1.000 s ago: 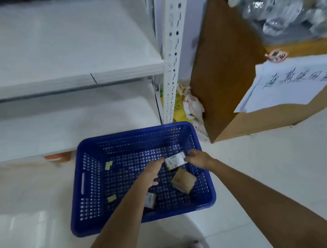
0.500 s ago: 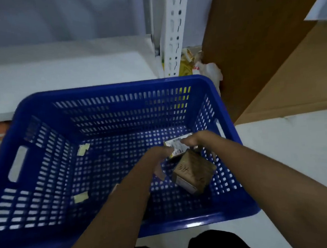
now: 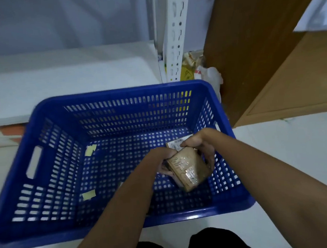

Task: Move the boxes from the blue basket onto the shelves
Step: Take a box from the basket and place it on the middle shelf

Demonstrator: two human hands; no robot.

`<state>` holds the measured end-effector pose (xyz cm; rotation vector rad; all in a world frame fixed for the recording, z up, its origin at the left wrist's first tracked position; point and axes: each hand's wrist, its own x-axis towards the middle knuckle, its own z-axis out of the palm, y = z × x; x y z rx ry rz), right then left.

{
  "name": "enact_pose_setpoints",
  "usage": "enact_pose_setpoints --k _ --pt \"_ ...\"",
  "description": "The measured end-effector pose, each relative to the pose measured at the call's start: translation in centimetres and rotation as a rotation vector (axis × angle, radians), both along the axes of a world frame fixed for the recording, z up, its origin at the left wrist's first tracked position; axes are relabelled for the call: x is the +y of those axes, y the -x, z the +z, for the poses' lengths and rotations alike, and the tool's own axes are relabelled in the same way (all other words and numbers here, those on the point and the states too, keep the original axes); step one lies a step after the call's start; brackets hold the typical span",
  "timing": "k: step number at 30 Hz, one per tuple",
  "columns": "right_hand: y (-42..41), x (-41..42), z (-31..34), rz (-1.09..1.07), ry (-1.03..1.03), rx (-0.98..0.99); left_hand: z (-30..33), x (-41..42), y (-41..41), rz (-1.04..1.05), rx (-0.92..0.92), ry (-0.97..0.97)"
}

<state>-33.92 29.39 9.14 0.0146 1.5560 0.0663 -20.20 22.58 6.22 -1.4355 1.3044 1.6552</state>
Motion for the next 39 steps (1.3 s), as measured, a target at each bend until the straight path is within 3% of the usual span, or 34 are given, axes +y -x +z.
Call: enact_pose_setpoints --k 6,10,13,18,24,27,30,33,39 --pt "-1.7 -1.1 15.2 -0.166 0.195 -0.006 15.7 -1.9 -1.8 0.250 0.157 0.320" --pt "-3.0 -1.2 28.0 -0.410 0.313 -0.017 30.1 -2.8 -2.6 0.181 0.166 0.532" --pt "-3.6 -1.3 38.6 -0.420 0.404 -0.038 42.0 -3.6 -2.7 0.057 0.221 0.649" --pt "-3.9 -1.4 55.1 -0.595 0.507 0.000 61.5 -3.5 -2.4 0.004 0.339 0.610" --pt "-5.0 0.1 73.6 -0.574 0.779 0.100 81.7 -3.3 -2.5 -0.141 0.407 0.638" --pt "-5.3 0.8 80.7 -0.563 1.007 0.109 88.9 -3.3 -3.0 -0.143 0.488 0.667" --pt "-5.3 1.2 86.2 -0.472 0.911 0.064 94.4 -4.2 -4.3 0.055 0.575 0.797" --pt "-5.1 0.8 91.0 -0.474 0.970 0.044 98.6 -5.2 -5.9 0.177 0.530 0.877" --pt "-6.2 0.1 97.8 -0.453 1.159 -0.056 106.1 -4.7 -7.4 0.327 0.508 0.534"
